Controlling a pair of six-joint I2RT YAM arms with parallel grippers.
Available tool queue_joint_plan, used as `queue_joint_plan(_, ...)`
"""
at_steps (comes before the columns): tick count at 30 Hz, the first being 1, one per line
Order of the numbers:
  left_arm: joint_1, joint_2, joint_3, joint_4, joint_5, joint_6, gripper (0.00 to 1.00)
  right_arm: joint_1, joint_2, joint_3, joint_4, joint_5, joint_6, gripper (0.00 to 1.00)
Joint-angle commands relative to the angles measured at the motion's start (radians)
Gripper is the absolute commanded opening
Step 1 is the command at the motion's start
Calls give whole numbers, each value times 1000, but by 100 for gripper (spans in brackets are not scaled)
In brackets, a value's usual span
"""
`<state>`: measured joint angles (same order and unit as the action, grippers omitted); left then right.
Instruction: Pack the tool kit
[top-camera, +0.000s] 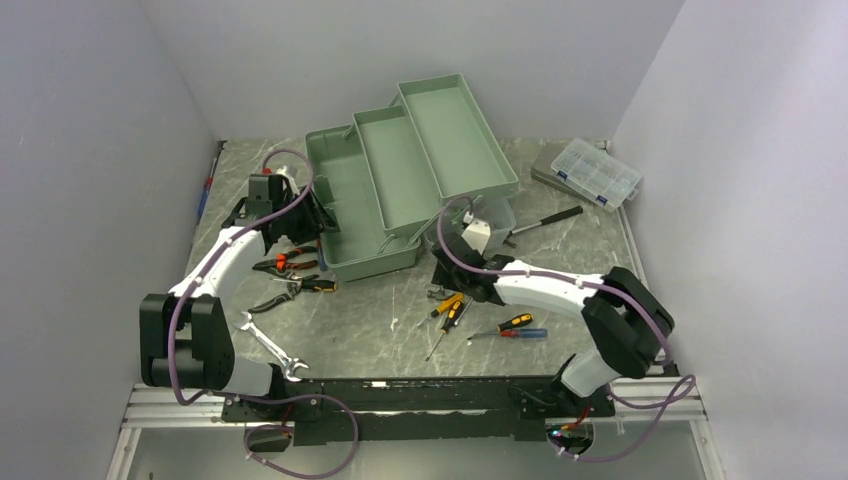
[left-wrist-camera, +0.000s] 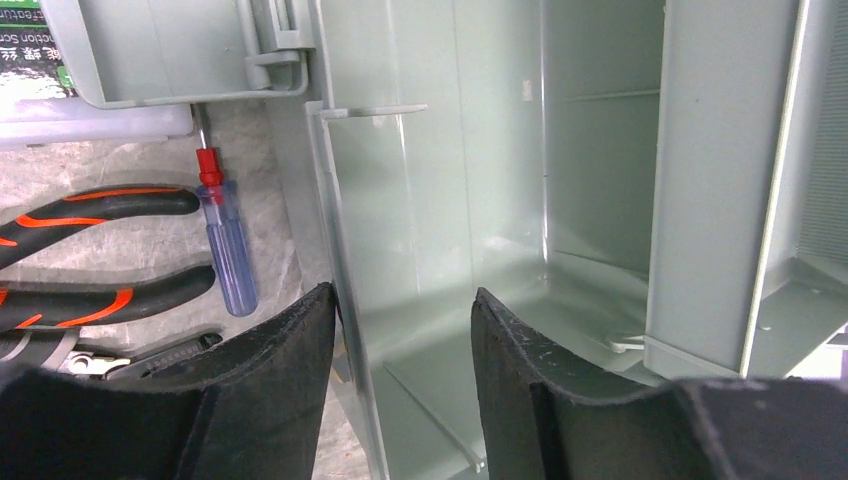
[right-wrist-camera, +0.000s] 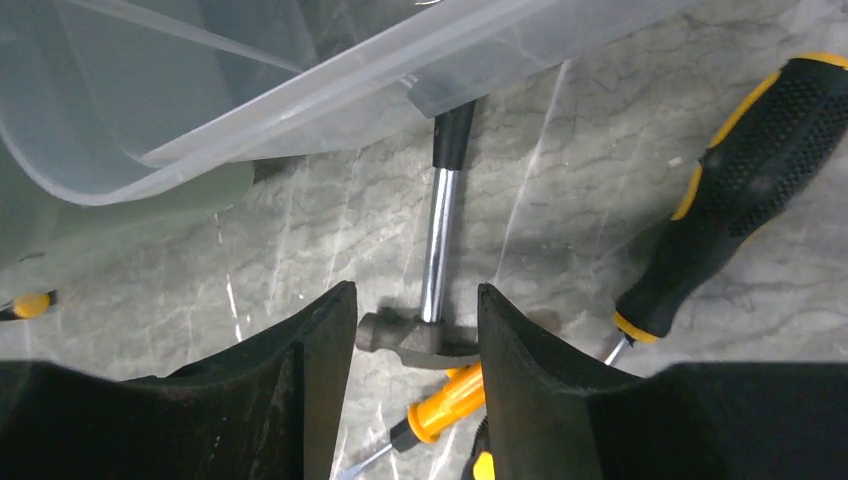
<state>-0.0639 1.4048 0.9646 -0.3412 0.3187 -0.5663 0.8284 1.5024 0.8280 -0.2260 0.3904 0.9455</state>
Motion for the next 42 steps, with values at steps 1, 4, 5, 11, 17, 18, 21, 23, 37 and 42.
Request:
queue_joint_plan(1,1,-46,-3,67,38,-14,55,29,78,67,23,92,14,48)
queue_joint_plan(4,10,-39,-25,70,42,-14,51,42,139,96,-8,106,22,45)
queue_joint_plan(5,14,-35,-34,77,47,-18,49,45,159,103,-21,109,23,45)
queue_joint_plan(11,23,-12,-59,109,56,-27,42,46,241,130,-97,92,52,39)
queue_joint_plan(17,23,-11,-71,137,57,-37,32,48,248,136,-230,59,166,0)
queue_joint_plan(18,24,-9,-73,140,54,-38,31,48,236,123,-239,51,187,0)
queue_joint_plan(21,23,3,-70,143,48,-40,30,47,198,103,-319,46,300,0)
queue_joint_plan(23,22,9,-71,151,46,-41,29,47,163,78,-343,23,369,0)
queue_joint_plan(37,9,64,-83,233,75,-84,1,86,1,-41,-102,-123,628,0)
queue_joint_plan(42,0,60,-87,244,59,-87,0,94,-110,-138,-55,-56,753,0)
